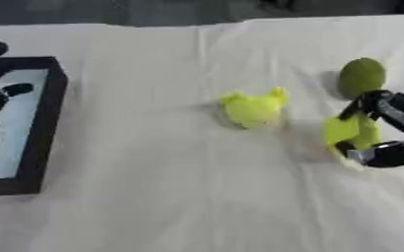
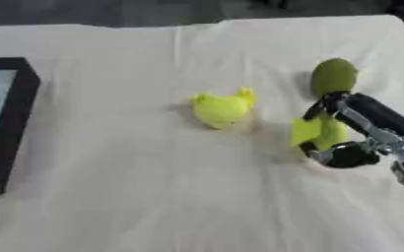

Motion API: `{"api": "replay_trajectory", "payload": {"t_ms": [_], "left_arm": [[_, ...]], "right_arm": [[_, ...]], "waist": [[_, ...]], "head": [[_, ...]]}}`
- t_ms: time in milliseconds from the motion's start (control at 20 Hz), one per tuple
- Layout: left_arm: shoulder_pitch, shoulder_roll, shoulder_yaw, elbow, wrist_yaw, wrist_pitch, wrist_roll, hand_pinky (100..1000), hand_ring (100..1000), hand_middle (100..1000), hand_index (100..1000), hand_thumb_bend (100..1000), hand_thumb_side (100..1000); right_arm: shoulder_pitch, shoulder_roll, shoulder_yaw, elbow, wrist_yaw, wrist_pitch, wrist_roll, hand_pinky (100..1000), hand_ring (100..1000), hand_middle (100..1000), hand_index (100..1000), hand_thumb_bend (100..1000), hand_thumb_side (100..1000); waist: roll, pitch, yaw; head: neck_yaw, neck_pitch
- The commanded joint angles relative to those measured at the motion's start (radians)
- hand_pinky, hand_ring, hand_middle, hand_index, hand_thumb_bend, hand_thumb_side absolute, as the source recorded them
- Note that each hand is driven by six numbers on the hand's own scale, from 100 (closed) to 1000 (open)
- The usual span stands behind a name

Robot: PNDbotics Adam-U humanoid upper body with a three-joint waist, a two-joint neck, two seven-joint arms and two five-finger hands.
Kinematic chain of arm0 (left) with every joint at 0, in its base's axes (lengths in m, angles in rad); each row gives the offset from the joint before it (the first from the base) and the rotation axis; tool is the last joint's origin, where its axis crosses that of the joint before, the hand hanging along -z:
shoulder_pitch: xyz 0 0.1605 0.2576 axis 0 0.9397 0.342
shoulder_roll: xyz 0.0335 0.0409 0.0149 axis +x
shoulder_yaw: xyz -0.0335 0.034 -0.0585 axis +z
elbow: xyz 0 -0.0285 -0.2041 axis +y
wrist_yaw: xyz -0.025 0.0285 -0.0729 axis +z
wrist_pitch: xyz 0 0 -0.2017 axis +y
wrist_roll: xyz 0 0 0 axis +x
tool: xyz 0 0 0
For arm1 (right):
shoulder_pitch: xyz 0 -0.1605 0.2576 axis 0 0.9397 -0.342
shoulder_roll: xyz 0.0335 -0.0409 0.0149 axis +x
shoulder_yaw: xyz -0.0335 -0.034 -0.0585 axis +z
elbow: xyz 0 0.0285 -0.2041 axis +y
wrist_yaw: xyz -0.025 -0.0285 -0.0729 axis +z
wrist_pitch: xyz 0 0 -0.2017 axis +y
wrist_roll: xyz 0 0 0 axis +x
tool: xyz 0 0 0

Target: Pick up the objects with one hand, pass them to the other hand, and then place them into the box on the other side of the table.

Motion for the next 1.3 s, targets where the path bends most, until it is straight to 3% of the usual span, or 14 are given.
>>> {"api": "replay_trajectory", "payload": {"t_ms": [50, 150, 500, 900, 950, 1000, 1050, 1300], "left_arm": [[-0.014, 0.014, -0.002, -0.02, -0.004, -0.001, -0.008, 702, 859, 818, 791, 141, 820], [-0.02, 0.014, -0.006, -0.02, -0.006, 0.001, -0.012, 702, 865, 817, 792, 140, 813], [-0.066, 0.015, -0.061, -0.02, -0.048, 0.034, -0.083, 700, 877, 815, 816, 131, 747], [-0.166, -0.018, -0.164, -0.054, -0.171, 0.179, -0.307, 727, 895, 819, 831, 137, 634], [-0.176, -0.023, -0.172, -0.062, -0.186, 0.196, -0.334, 738, 902, 825, 836, 250, 569], [-0.187, -0.028, -0.182, -0.069, -0.204, 0.212, -0.362, 749, 908, 827, 840, 261, 559], [-0.197, -0.035, -0.191, -0.075, -0.225, 0.228, -0.392, 756, 913, 834, 844, 194, 609], [-0.239, -0.074, -0.232, -0.075, -0.316, 0.282, -0.522, 779, 926, 844, 853, 239, 612]], "right_arm": [[-0.011, -0.041, -0.028, -0.01, -0.067, -0.041, -0.022, 578, 323, 430, 612, 149, 100], [-0.015, -0.041, -0.035, -0.01, -0.118, -0.069, -0.034, 562, 309, 424, 608, 100, 100], [-0.058, -0.044, -0.021, -0.01, -0.258, -0.151, -0.035, 538, 288, 417, 604, 100, 100], [-0.159, -0.045, 0.027, -0.01, -0.382, -0.219, 0.009, 513, 270, 407, 594, 100, 100], [-0.168, -0.047, 0.029, -0.01, -0.397, -0.225, 0.014, 511, 268, 406, 593, 100, 100], [-0.178, -0.048, 0.031, -0.01, -0.412, -0.23, 0.018, 509, 267, 405, 592, 100, 100], [-0.187, -0.05, 0.033, -0.01, -0.426, -0.236, 0.022, 507, 265, 404, 591, 100, 100], [-0.226, -0.056, 0.044, -0.01, -0.495, -0.246, 0.033, 498, 257, 398, 584, 100, 100]], "waist": [[0.002, -0.042, -0.004], [0.004, -0.047, -0.008], [0.016, -0.067, -0.019], [0.028, -0.091, -0.025], [0.029, -0.092, -0.025], [0.029, -0.094, -0.026], [0.03, -0.096, -0.026], [0.031, -0.103, -0.028]], "head": [[0.014, 0.004], [0.024, 0.006], [0.041, 0.02], [0.056, 0.03], [0.056, 0.031], [0.055, 0.032], [0.055, 0.034], [0.058, 0.04]]}}
